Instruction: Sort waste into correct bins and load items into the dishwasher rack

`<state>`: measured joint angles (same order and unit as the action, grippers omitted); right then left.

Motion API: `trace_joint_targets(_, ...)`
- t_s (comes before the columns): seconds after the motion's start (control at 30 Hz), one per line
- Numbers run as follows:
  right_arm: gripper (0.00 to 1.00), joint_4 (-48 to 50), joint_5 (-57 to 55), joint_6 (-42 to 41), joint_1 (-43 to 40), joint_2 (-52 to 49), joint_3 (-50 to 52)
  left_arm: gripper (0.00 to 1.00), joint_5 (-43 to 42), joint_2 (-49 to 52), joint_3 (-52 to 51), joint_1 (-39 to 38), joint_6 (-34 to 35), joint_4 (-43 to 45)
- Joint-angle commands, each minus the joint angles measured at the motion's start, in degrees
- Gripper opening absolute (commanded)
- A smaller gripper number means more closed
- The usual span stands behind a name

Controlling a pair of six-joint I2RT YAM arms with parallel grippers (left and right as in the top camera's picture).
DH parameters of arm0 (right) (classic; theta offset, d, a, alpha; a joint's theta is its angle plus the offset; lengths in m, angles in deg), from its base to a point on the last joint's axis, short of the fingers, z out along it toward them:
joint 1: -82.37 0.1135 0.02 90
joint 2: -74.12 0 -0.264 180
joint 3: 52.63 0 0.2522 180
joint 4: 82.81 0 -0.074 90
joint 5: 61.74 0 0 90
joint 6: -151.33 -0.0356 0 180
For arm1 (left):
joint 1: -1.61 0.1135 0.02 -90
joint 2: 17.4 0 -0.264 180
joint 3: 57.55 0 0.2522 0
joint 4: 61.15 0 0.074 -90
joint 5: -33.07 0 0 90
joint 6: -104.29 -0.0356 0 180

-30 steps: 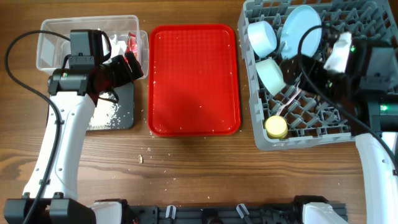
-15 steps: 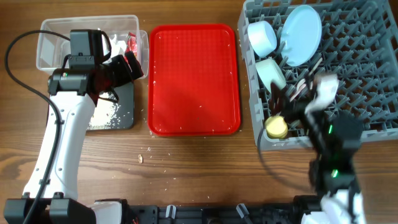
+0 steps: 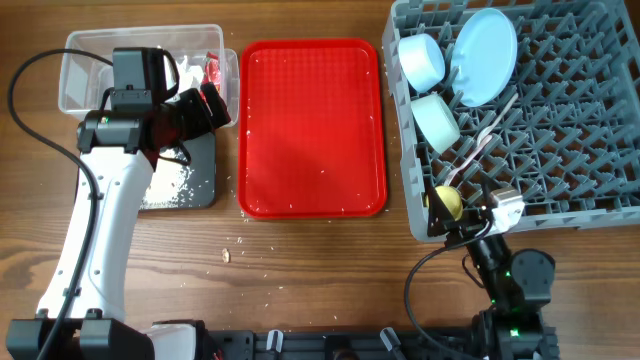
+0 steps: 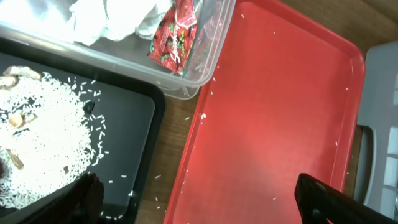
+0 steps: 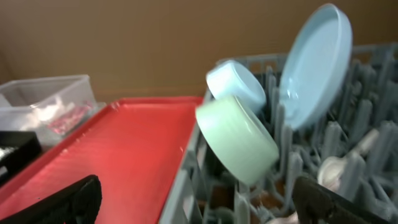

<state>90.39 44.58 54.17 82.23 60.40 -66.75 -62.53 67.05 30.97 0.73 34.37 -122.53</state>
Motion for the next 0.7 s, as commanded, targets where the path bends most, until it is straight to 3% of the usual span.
trace_joint_targets(0.0,1.0,-4.4,-1.4,1.0,0.3,5.1,0.1,1.0,0.3,0.1,0.5,0.3,0.1,0.0)
trace_joint_targets(0.2,1.0,-5.0,-1.3,1.0,0.3,13.5,0.1,1.0,0.3,0.1,0.5,0.3,0.1,0.0)
trace_joint_targets(0.67,0.99,-5.7,-1.3,1.0,0.3,12.7,0.1,1.0,0.3,0.1,0.5,0.3,0.1,0.0)
